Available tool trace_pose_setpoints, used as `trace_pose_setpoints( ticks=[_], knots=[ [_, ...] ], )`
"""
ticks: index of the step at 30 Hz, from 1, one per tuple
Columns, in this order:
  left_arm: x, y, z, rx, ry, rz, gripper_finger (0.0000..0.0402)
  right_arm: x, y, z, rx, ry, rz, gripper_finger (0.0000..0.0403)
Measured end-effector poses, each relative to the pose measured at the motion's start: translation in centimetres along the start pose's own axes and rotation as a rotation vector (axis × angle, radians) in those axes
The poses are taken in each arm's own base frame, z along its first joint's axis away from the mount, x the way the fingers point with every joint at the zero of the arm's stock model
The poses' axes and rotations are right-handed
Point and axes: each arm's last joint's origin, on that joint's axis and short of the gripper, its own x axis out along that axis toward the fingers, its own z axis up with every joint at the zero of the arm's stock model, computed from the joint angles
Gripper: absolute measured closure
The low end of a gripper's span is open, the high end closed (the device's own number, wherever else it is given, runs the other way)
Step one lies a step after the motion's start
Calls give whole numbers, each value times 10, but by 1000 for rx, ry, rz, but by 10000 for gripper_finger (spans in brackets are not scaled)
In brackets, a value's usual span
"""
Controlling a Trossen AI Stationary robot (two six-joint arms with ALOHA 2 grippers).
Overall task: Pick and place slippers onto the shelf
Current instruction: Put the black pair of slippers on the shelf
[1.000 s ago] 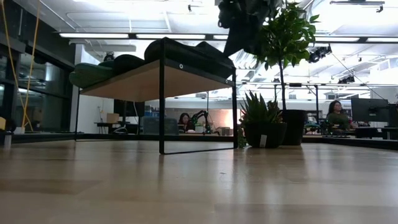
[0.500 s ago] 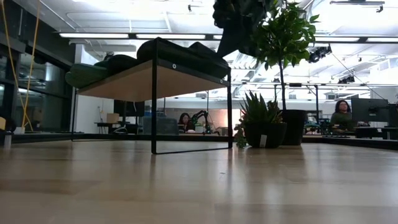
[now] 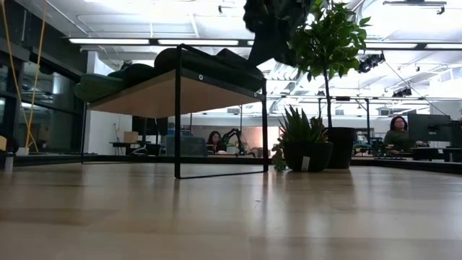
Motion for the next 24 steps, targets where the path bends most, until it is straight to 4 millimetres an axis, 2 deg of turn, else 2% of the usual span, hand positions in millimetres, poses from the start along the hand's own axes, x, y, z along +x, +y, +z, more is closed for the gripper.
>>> trace_pose_setpoints(
  ticks=[7,11,16,24],
  knots=[
    [0,0,0,0,0,0,401,-16,20,-6,-45,-55,35,403],
    [0,0,0,0,1,0,401,-33,26,-9,-45,-140,-57,403],
    [0,0,0,8,0,0,401,-34,9,-9,15,-97,-150,403],
    [0,0,0,8,0,0,401,-33,-5,-3,47,-88,-143,403]
  ],
)
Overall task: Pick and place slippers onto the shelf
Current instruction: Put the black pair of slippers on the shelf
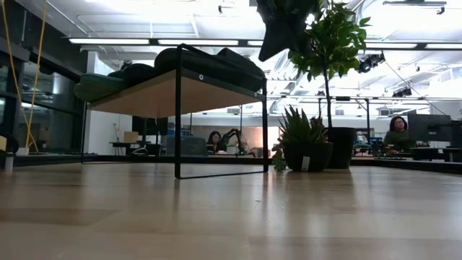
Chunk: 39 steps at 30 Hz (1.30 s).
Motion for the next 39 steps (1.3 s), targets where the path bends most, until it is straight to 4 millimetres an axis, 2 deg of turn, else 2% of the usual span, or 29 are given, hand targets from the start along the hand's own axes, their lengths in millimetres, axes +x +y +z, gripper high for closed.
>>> trace_pose_setpoints(
  ticks=[10,14,17,24,27,31,35,39],
  knots=[
    [0,0,0,0,0,-2,401,21,-5,3,-3,60,27,403],
    [0,0,0,0,0,-4,401,12,6,0,-48,-19,-24,403],
    [0,0,0,0,0,-4,401,1,12,3,-58,-83,8,403],
    [0,0,0,-1,0,-2,401,-1,7,11,25,-79,131,400],
    [0,0,0,-3,0,-3,401,-3,1,16,84,-80,176,380],
    [0,0,0,-11,0,-8,401,-4,-17,24,204,-42,251,327],
    [0,0,0,-16,0,-8,401,-4,-31,26,268,-14,239,279],
    [0,0,0,-10,-1,-3,401,-2,-34,27,292,22,269,257]
  ],
)
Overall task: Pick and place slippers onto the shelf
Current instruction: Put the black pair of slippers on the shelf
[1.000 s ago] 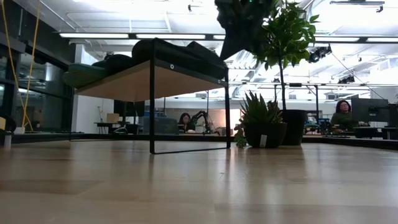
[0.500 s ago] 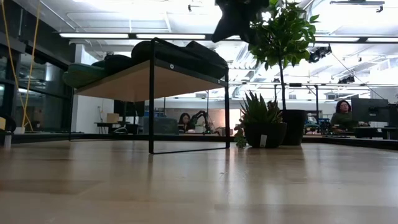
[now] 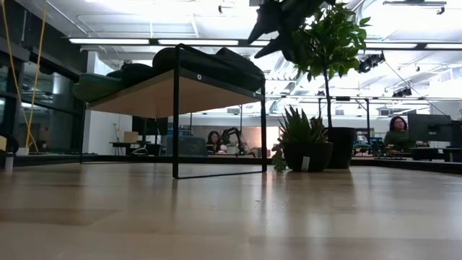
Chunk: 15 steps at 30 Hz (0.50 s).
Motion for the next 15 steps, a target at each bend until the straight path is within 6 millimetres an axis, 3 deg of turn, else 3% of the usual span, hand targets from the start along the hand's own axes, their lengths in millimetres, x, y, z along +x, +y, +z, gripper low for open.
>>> trace_pose_setpoints(
  ticks=[15],
  knots=[
    [0,1,0,21,-1,18,401,6,-3,3,24,-20,-27,254]
  ],
)
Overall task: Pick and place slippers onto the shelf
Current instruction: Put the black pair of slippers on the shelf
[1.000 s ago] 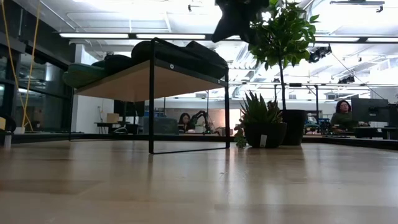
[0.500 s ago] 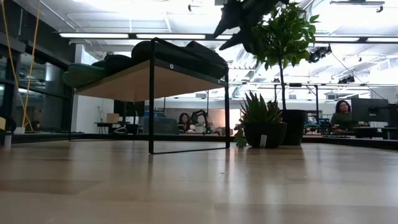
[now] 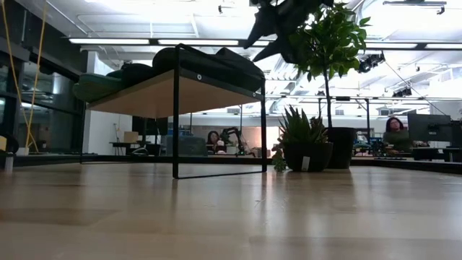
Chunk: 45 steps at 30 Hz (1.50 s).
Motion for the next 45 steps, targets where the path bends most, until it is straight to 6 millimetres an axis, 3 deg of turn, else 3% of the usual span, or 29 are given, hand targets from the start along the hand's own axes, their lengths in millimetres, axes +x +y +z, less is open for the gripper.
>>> trace_pose_setpoints(
  ticks=[9,26,36,45],
  knots=[
    [0,0,0,0,1,0,401,20,-6,1,10,42,-15,254],
    [0,0,0,18,2,1,401,23,-2,4,-7,26,47,255],
    [0,0,0,24,4,1,401,23,-2,4,-22,43,66,303],
    [0,0,0,25,3,1,401,23,-2,4,-27,43,66,318]
  ],
)
